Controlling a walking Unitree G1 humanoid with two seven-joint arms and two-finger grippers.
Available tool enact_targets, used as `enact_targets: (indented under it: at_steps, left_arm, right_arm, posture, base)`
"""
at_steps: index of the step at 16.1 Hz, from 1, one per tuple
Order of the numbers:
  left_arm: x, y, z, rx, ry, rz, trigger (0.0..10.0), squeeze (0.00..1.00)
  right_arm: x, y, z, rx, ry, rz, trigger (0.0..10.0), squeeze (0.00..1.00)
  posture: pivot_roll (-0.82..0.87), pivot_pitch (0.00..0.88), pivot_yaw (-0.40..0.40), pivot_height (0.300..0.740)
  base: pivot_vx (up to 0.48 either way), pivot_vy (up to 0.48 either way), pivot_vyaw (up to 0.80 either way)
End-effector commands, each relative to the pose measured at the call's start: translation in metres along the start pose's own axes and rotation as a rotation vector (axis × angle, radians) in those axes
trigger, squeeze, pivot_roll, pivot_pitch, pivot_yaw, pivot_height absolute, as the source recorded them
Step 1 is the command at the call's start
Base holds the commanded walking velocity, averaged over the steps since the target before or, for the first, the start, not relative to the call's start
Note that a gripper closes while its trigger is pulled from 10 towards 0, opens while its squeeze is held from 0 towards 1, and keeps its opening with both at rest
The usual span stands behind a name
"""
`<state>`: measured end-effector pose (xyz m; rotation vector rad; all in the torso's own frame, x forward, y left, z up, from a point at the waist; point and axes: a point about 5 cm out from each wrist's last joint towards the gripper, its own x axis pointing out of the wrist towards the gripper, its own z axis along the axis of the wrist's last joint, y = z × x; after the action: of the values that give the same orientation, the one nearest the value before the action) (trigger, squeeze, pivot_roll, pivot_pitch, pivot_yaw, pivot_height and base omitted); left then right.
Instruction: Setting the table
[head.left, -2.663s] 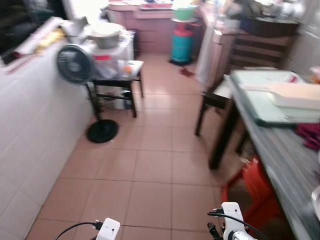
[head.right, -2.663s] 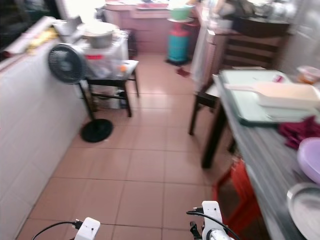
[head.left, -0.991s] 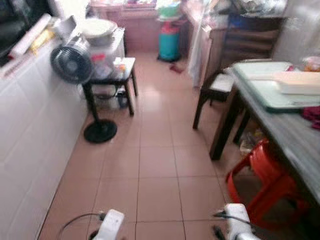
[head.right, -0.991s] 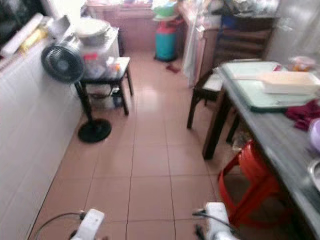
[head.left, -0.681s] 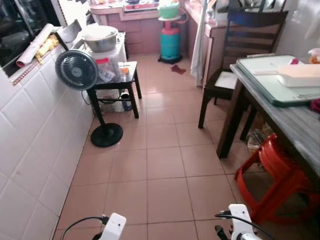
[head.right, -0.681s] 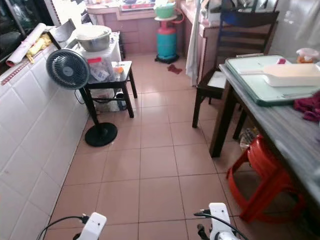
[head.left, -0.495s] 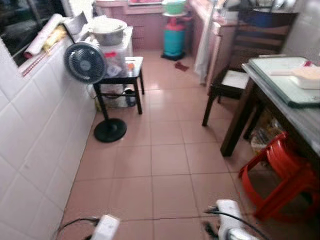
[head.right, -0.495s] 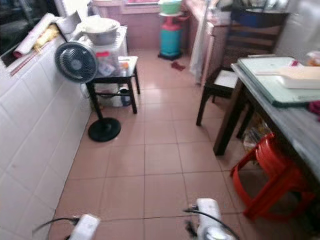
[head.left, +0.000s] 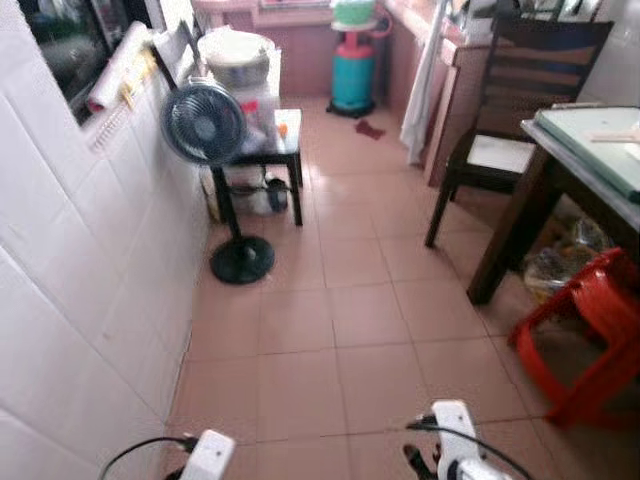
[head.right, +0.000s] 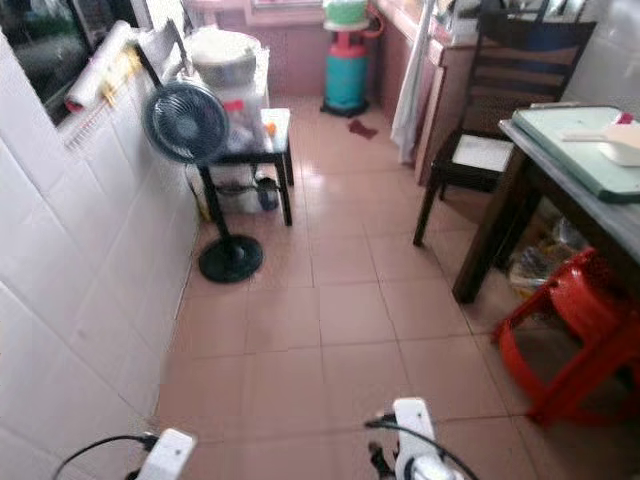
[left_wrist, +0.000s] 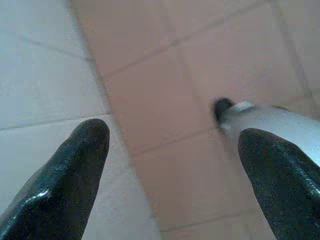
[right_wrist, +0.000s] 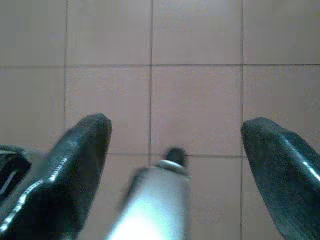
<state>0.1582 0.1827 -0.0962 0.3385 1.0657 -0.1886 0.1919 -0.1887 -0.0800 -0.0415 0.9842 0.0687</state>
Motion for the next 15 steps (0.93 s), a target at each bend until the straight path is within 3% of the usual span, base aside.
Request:
enact_targets:
  at_steps: [1, 10, 12, 15]
  left_arm:
    - [0.0009, -0.0082, 0.0073, 0.009, -0.033, -0.034, 10.0, 0.0]
    - [0.0008, -0.0103, 0.0072, 0.017, -0.033, -0.065, 10.0, 0.0]
    - [0.0007, -0.0104, 0.0068, 0.021, -0.033, -0.066, 10.0, 0.0]
    - [0.0007, -0.0106, 0.0064, 0.041, -0.028, -0.076, 10.0, 0.0]
  right_arm:
    - [-0.0018, -0.0101, -0.0008, -0.016, 0.001, -0.021, 10.0, 0.0]
    - [-0.0019, -0.0104, -0.0003, -0.048, 0.0, -0.015, 10.0, 0.0]
    - [-0.002, -0.0102, -0.0002, -0.056, -0.003, -0.013, 10.0, 0.0]
    - [-0.002, -0.0099, -0.0003, -0.064, -0.004, -0.008, 10.0, 0.0]
  posture:
    - [-0.08, 0.0, 0.049, 0.74]
    - [-0.08, 0.0, 0.047, 0.74]
    - [-0.08, 0.0, 0.048, 0.74]
    - [-0.09, 0.0, 0.049, 0.74]
  base:
    - [0.0, 0.0, 0.0]
    - [0.0, 0.0, 0.0]
    - [0.259, 0.0, 0.0]
    - [0.36, 0.0, 0.65]
